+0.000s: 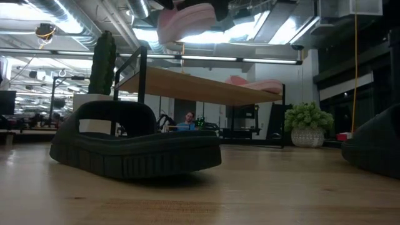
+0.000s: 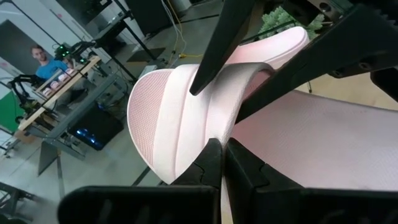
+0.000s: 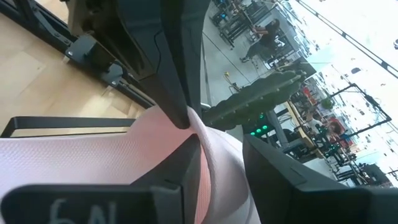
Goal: Pick and place slides into the shelf
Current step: Put the pink slides on the shelf
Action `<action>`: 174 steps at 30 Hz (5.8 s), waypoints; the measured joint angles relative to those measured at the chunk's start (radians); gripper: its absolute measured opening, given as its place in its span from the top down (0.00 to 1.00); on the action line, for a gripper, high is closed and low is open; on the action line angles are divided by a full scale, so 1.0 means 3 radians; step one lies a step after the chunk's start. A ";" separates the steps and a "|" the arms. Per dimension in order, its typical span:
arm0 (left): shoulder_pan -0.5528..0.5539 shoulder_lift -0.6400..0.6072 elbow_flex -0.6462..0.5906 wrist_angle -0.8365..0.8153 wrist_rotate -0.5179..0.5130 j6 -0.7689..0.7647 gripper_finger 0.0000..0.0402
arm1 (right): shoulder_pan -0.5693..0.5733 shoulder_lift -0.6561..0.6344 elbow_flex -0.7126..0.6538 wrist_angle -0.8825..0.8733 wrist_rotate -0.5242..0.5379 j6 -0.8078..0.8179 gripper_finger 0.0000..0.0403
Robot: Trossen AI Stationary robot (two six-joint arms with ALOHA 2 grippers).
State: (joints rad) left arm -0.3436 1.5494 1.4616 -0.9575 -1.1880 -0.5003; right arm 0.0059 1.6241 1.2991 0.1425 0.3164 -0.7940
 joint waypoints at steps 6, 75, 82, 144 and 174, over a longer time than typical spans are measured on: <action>-0.0023 -0.0001 0.0000 -0.0006 0.0056 0.0000 1.00 | 0.0000 0.0000 -0.0001 -0.0013 -0.0003 -0.0001 0.78; -0.1664 -0.0497 -0.1095 -0.0948 -0.0889 -0.2426 1.00 | -0.1575 -0.0421 -0.0003 -0.1243 -0.2115 -0.0302 0.96; -0.1664 -0.0497 -0.1097 -0.0947 -0.0897 -0.2427 1.00 | -0.1791 -0.0207 -0.0003 -0.1121 -0.2526 -0.0352 0.96; -0.1664 -0.0497 -0.1097 -0.0933 -0.0936 -0.2425 1.00 | -0.1999 0.0053 -0.0003 -0.1445 -0.2590 -0.0370 0.85; -0.1664 -0.0497 -0.1098 -0.0934 -0.0893 -0.2410 1.00 | -0.1991 0.0055 -0.0006 -0.1495 -0.2002 -0.0347 0.82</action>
State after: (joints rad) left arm -0.8428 1.4002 1.1321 -1.2376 -1.4559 -1.2232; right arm -0.5915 1.6405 1.2972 -0.3060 -0.2842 -0.8982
